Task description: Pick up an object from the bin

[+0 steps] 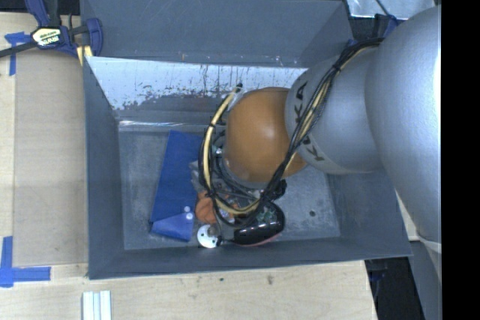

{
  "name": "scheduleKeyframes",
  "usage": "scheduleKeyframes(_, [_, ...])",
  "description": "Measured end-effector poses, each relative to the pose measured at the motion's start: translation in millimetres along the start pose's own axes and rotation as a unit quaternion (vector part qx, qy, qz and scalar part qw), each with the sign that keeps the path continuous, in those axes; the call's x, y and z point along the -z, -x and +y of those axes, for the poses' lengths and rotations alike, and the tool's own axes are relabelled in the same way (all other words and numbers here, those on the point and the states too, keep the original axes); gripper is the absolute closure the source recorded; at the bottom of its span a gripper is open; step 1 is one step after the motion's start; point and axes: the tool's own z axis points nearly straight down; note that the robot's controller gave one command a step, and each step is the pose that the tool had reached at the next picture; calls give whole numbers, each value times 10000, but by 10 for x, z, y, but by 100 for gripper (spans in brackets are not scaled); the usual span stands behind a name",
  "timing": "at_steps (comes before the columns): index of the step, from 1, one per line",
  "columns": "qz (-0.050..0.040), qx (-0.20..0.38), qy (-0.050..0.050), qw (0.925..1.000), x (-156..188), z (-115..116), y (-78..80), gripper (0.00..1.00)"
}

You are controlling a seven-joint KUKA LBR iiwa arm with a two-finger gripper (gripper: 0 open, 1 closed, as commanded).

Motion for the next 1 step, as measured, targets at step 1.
scheduleKeyframes(1, [-5,-5,1,10000,2,-1,3,100])
